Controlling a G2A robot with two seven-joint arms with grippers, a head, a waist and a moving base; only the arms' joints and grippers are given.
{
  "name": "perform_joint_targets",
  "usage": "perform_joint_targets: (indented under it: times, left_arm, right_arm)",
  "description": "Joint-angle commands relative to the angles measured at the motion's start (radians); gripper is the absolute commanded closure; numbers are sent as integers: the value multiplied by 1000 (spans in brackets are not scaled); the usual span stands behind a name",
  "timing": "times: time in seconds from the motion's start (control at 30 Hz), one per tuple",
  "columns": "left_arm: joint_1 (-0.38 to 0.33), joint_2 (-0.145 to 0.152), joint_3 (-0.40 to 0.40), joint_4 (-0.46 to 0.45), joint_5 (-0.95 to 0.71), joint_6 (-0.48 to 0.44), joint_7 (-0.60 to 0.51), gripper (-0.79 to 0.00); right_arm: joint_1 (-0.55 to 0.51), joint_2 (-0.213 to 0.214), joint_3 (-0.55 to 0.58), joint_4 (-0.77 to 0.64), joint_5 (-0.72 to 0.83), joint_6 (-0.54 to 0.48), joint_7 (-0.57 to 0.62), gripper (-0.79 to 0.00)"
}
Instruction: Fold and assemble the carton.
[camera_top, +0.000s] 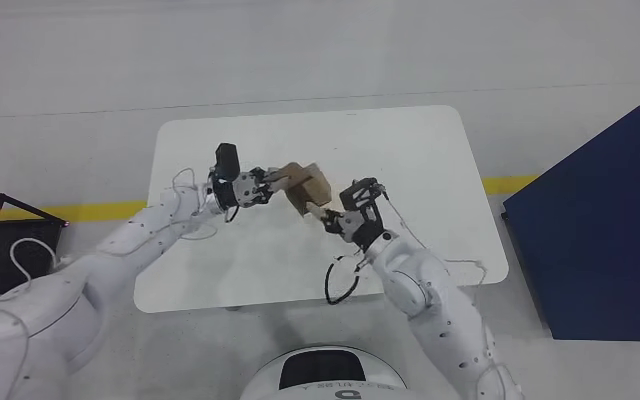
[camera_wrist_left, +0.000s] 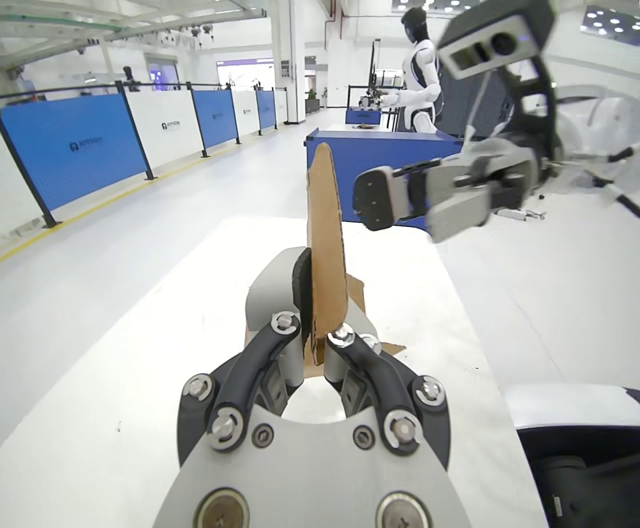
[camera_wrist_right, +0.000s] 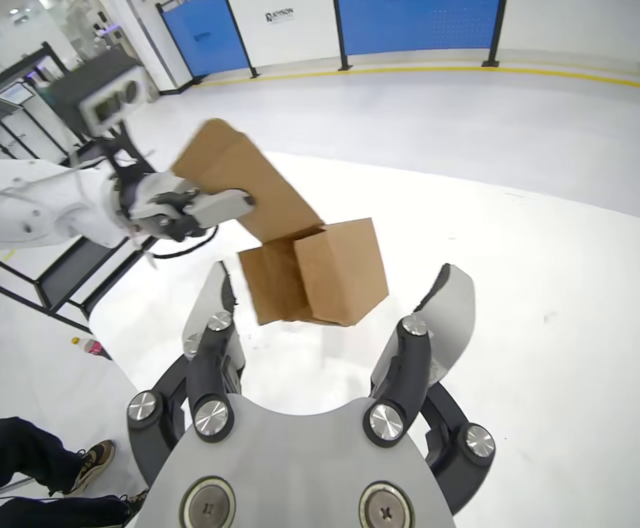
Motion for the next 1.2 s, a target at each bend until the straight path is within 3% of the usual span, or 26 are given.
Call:
perform_joint_targets:
  times: [0.0, 0.33, 0.53, 0.8, 0.93, 1.17]
  left_arm:
    - [0, -21, -5, 15, -13, -22, -22, 0]
    - [4, -90, -38, 72, -31, -98, -98, 0]
    - [10, -102, -65, 79, -17, -119, -119, 0]
    - [25, -102, -107, 59, -3, -146, -146, 0]
    - [33, -96, -132, 49, 4, -158, -158, 0]
    - [52, -86, -176, 32, 13, -177, -177, 0]
  right_arm:
    - [-7, 3, -8, -5, -55, 8, 10, -763]
    - [74, -13, -113, 69, -222, 154, 141, -785]
    - [109, -26, -147, 113, -297, 266, 155, -785]
    - [173, -43, -175, 188, -298, 312, 190, -785]
    - [190, -49, -164, 207, -261, 331, 188, -622]
    - [191, -50, -131, 223, -201, 300, 179, -483]
